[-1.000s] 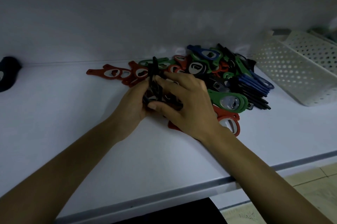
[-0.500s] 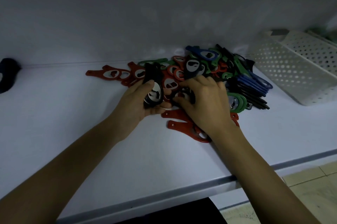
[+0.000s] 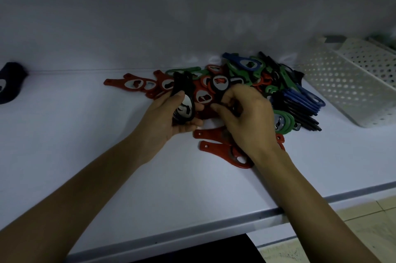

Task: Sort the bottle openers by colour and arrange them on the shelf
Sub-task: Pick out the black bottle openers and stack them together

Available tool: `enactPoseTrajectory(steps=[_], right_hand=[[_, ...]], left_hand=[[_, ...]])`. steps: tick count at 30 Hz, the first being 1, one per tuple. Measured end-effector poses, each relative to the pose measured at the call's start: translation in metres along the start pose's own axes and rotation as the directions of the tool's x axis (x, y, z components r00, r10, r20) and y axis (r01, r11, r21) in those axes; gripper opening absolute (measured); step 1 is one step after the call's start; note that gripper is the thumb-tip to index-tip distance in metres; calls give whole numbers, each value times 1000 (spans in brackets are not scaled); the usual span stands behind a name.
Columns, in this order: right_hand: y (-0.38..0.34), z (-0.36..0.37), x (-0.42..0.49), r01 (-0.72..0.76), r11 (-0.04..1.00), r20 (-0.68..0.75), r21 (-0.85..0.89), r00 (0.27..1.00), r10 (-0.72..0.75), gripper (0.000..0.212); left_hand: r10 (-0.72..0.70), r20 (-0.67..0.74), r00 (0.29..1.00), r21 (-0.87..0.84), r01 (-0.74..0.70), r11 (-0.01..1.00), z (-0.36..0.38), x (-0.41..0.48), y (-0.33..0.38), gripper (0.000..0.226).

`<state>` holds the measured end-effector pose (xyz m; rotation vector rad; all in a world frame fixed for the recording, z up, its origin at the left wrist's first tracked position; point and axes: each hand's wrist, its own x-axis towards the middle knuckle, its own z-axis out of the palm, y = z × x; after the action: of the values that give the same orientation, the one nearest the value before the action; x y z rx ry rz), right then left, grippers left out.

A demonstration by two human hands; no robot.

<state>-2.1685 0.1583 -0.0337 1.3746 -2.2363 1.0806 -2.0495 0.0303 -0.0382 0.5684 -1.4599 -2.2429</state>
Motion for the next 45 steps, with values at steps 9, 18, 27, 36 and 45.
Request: enactPoseTrajectory(steps=[9, 18, 27, 36, 45], right_hand=[[-23, 20, -3, 411, 898, 31, 157, 907, -420, 29], [-7, 9, 8, 80, 989, 25, -128, 997, -77, 27], [3, 8, 9, 22, 962, 118, -271, 993, 10, 37], [3, 4, 6, -75, 877, -56, 474, 992, 115, 18], [-11, 11, 1, 311, 924, -27, 221, 949, -313, 15]], left_hand=[[-25, 153, 988, -226, 59, 972, -1, 1, 3, 54], [11, -9, 1000, -106, -12, 994, -10, 4, 0, 30], [-67, -7, 998, -212, 64, 975, -7, 5, 4, 32], [-79, -3, 997, -219, 76, 973, -6, 3, 4, 25], [-58, 203, 977, 232, 10, 973, -4, -6, 7, 39]])
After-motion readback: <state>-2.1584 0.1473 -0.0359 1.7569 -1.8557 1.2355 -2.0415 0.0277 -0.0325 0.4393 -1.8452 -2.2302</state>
